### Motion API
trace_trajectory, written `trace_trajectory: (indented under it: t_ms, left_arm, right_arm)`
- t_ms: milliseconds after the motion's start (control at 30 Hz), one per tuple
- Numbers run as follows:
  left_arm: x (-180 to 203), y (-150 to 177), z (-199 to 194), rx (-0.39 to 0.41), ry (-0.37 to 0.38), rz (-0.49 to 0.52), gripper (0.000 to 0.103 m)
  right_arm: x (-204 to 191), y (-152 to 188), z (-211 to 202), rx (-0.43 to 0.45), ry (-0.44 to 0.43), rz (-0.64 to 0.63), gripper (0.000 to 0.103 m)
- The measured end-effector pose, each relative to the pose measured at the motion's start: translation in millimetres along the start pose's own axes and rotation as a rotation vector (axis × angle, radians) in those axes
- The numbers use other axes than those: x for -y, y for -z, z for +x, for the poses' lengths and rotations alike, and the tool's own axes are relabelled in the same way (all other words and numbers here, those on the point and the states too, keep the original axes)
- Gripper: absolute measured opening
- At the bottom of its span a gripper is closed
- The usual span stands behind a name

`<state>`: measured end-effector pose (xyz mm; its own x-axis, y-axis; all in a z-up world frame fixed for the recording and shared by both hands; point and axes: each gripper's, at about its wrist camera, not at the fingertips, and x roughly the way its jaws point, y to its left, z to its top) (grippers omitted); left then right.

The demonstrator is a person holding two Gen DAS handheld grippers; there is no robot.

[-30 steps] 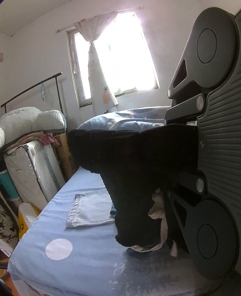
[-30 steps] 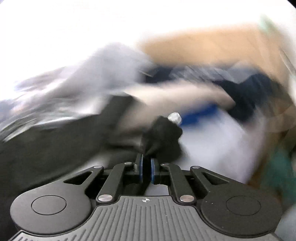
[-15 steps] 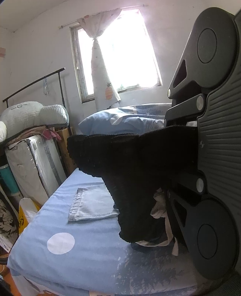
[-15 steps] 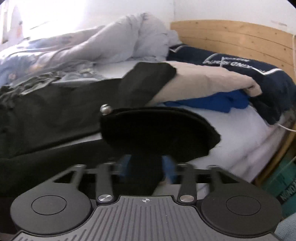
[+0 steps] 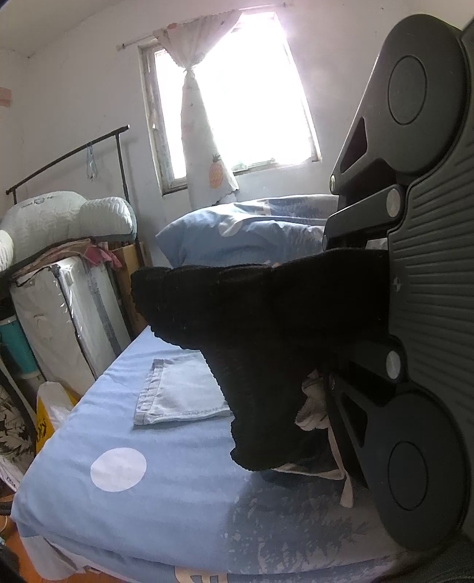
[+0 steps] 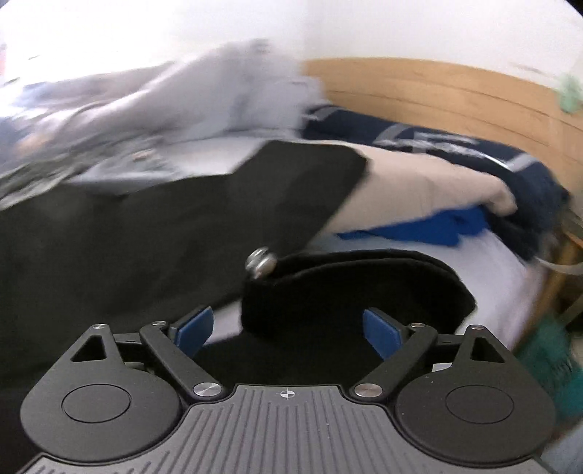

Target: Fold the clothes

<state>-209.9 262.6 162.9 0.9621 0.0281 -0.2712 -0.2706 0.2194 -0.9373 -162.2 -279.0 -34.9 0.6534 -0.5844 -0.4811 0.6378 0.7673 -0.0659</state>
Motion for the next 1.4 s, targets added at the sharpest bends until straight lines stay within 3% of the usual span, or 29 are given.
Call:
trace_trajectory:
  t_ms: [100, 200, 267, 400, 467, 500, 600, 733, 900, 1133, 1400]
  left_arm:
    - [-4.3, -0.7, 2.9, -0.008, -0.009, -0.005, 0.013]
    - [-6.4, -2.0, 5.1, -0.010, -0.013, -0.005, 0.013]
    - [-7.9, -3.7, 5.8, -0.009, -0.014, -0.007, 0.013]
    - [-11.8, -7.5, 6.0, -0.006, -0.016, -0.016, 0.013]
    - [-13.4, -9.1, 4.9, -0.006, -0.017, -0.019, 0.013]
    - [-14.2, -9.8, 4.1, -0.006, -0.018, -0.021, 0.013]
    - [-17.5, -13.7, 1.6, -0.003, -0.021, -0.032, 0.013]
    - [-24.9, -18.7, -1.7, 0.010, -0.015, -0.059, 0.012]
    - [-32.9, -25.2, -4.3, 0.017, -0.006, -0.123, 0.012]
    - [-38.5, -29.9, -15.5, 0.013, 0.013, -0.212, 0.012]
    - [-40.3, -33.9, -30.1, 0.000, 0.052, -0.248, 0.012]
  right_arm:
    - [-27.6, 1.4, 13.8, 0.043, 0.098, -0.064, 0.091]
    - [-30.4, 2.0, 34.1, -0.039, 0.178, -0.009, 0.087]
    - [-21.5, 4.3, 42.8, -0.093, 0.241, 0.064, 0.074]
    - [-0.7, 8.9, 44.9, -0.112, 0.191, 0.158, 0.051]
    - [16.8, 5.8, 43.5, -0.110, 0.135, 0.225, 0.046]
    - [26.2, 3.6, 41.6, -0.105, 0.113, 0.259, 0.017]
    - [68.3, -4.2, 34.9, -0.106, 0.069, 0.392, 0.006]
    - [130.6, -19.4, 22.8, -0.092, -0.061, 0.584, 0.004]
    - [189.0, -59.0, -22.0, 0.038, -0.248, 0.693, 0.003]
    - [235.6, -119.9, -126.6, 0.303, -0.546, 0.694, 0.003]
    - [271.1, -154.5, -217.9, 0.482, -0.730, 0.658, 0.003]
